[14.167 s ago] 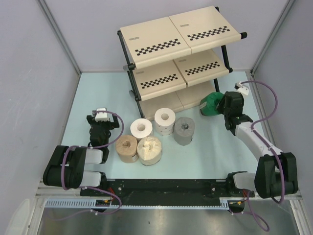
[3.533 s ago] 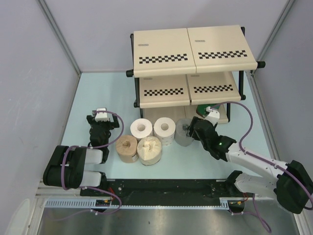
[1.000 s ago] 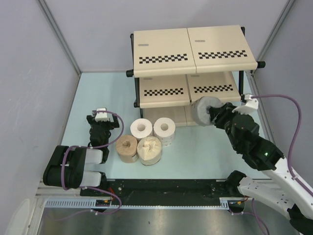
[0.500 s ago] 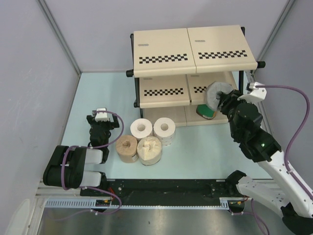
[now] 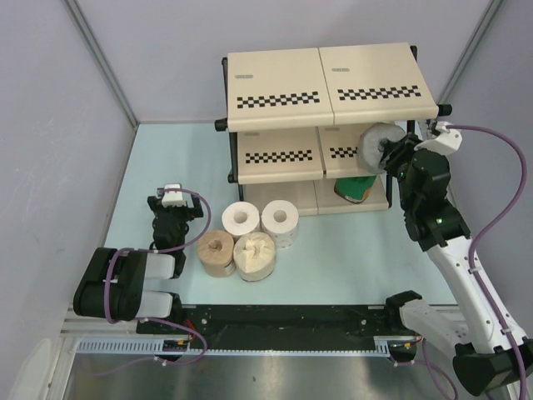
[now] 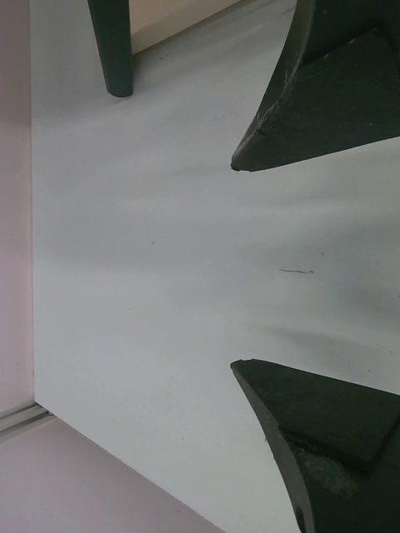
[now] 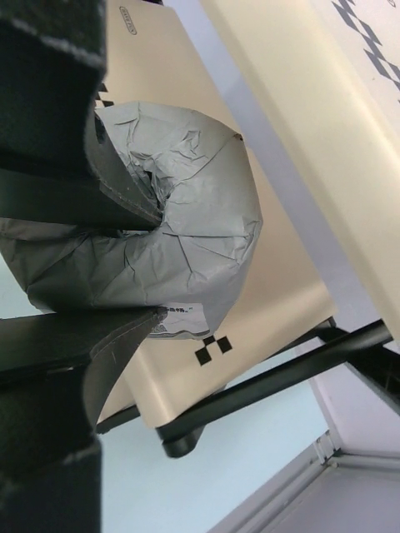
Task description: Place and organize the paper towels onto the shelf
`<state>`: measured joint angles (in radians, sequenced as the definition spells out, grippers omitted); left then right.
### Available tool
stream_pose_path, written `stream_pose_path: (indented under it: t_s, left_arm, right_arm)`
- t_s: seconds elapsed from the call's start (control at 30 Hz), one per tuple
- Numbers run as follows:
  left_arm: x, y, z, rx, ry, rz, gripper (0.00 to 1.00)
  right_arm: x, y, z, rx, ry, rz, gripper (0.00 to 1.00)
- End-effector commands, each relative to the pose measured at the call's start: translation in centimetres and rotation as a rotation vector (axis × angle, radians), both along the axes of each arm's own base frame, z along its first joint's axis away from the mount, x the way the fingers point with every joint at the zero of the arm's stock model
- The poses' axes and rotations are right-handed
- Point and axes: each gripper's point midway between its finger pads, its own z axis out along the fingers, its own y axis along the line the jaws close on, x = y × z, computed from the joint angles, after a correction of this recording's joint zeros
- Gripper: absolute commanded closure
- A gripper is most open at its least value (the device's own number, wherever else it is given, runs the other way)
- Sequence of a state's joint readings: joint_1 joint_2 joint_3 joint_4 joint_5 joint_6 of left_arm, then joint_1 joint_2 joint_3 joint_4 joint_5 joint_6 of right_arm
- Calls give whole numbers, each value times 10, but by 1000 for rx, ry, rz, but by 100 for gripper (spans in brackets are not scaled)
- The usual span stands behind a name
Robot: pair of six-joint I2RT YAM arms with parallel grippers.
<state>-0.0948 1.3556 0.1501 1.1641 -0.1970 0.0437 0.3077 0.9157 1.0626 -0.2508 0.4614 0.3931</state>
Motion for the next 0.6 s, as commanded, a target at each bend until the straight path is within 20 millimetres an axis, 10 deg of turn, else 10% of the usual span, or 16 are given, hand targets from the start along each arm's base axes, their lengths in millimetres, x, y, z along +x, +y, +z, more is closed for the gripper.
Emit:
stream_pose_path:
  t_s: [0.0, 0.57]
  left_arm:
    - [5, -3, 18, -13, -63, -16, 0]
    - [5, -2, 19, -12, -66, -15, 0]
  right_arm:
    - [9, 11, 52, 80, -165, 55, 69]
    - [42, 26, 32, 89, -127, 86, 68]
